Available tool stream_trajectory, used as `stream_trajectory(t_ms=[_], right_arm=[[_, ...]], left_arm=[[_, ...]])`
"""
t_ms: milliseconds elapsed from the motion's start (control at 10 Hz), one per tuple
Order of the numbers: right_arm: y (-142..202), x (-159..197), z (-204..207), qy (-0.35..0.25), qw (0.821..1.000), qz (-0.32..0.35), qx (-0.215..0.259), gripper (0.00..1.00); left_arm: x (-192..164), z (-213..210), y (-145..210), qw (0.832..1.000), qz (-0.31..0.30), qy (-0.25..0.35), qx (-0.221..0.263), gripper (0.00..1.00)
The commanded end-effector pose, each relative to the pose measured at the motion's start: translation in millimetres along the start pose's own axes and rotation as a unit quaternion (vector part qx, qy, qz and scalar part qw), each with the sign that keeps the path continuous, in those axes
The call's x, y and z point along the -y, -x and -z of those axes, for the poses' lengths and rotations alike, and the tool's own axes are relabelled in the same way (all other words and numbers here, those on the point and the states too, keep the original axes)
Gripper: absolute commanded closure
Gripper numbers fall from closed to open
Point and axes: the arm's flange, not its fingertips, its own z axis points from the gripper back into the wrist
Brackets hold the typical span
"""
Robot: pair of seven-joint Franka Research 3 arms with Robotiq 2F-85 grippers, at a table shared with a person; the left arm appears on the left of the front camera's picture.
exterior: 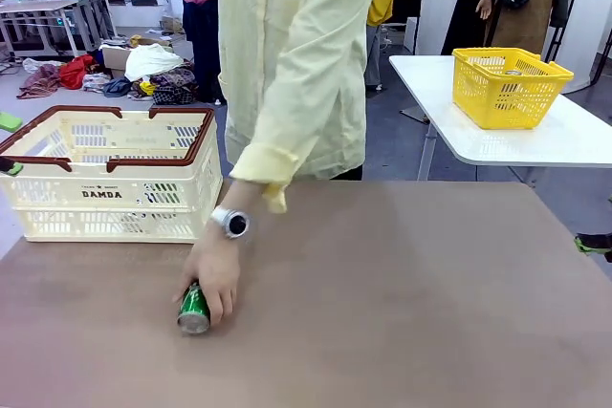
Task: Place the drinks into the Shopping basket.
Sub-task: Pick up one drink and place it into the Shopping basket.
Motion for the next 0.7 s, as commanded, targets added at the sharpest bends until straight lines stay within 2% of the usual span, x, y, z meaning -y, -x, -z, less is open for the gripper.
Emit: stream_trajectory(t_ms=[0,600], right_arm=[[0.2,-3.9,-0.8,-0.003,1.000,0.006,-0.003,0.00],[0.2,-3.9,-0.8,-0.003,1.000,0.006,-0.003,0.00]], left_arm=[[0.3,2.1,4.3,1.000,-0.001,-0.001,-0.003,0.00],[0.3,2.1,4.3,1.000,-0.001,-0.001,-0.003,0.00]])
